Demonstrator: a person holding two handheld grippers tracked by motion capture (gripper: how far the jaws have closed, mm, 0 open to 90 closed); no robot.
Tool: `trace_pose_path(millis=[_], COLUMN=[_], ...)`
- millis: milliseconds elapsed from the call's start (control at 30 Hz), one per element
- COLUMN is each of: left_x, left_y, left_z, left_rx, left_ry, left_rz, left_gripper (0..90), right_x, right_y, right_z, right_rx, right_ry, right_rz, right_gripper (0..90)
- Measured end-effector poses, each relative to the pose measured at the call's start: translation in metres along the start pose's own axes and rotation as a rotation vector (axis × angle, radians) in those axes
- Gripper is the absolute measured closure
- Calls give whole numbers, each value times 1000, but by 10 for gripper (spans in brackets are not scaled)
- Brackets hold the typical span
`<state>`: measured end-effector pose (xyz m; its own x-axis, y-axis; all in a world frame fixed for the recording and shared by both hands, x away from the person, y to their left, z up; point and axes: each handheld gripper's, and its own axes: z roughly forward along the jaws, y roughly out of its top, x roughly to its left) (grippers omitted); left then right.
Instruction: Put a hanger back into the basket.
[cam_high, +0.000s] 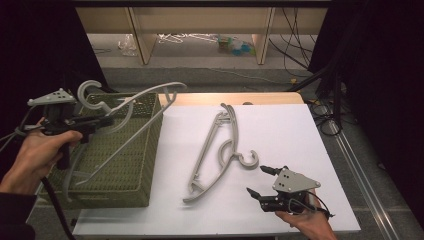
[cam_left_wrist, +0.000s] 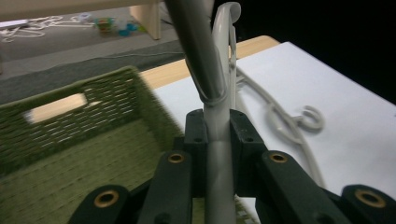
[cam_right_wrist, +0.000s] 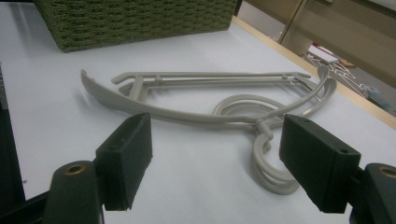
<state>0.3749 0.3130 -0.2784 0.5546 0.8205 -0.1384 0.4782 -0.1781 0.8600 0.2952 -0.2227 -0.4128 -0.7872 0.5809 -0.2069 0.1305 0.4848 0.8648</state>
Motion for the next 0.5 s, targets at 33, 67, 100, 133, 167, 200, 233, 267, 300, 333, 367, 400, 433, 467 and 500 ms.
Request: trace_pose_path(millis=[33, 67, 100, 133, 167, 200, 233, 267, 300, 333, 367, 400, 433, 467, 500], left_x=[7, 14, 14, 21, 27, 33, 38, 43, 51, 51, 54, 62, 62, 65, 70], left_y=[-2, -4, -4, -5, -6, -7, -7, -7, -7, -7, -7, -10, -10, -12, -17], left_z=[0, 0, 0, 0, 0, 1, 1, 2, 4, 4, 5, 7, 7, 8, 12], left_rx=[-6, -7, -7, -6, -3, -7, -3, -8, 3, 3, 12, 15, 15, 27, 44], left_ry=[16, 29, 29, 37, 49, 46, 52, 56, 72, 72, 83, 108, 108, 120, 130], left_rz=[-5, -13, -13, -12, -6, -2, 2, 4, 11, 11, 19, 12, 12, 14, -1], left_gripper=[792, 792, 792, 792, 792, 792, 792, 792, 792, 792, 792, 792, 792, 792, 792], right_x=[0, -1, 0, 0, 0, 0, 0, 0, 0, 0, 0, 0, 0, 0, 0], right_y=[0, 0, -1, -1, -1, -1, -1, -1, -1, -1, -1, -1, -1, -1, -2], right_z=[0, 0, 1, 1, 1, 2, 2, 2, 4, 4, 4, 4, 3, 3, 3], right_rx=[2, 12, 6, 6, 7, 10, 18, 18, 11, 11, 13, 12, 17, 17, 19], right_ry=[2, 5, 0, 0, 2, 4, 11, 11, 5, 5, 8, 8, 11, 11, 15], right_rz=[1, 0, 1, 1, 1, 3, 1, 1, 2, 2, 3, 3, 2, 2, 1], right_gripper=[265, 265, 265, 265, 265, 265, 265, 265, 265, 265, 265, 265, 265, 265, 265])
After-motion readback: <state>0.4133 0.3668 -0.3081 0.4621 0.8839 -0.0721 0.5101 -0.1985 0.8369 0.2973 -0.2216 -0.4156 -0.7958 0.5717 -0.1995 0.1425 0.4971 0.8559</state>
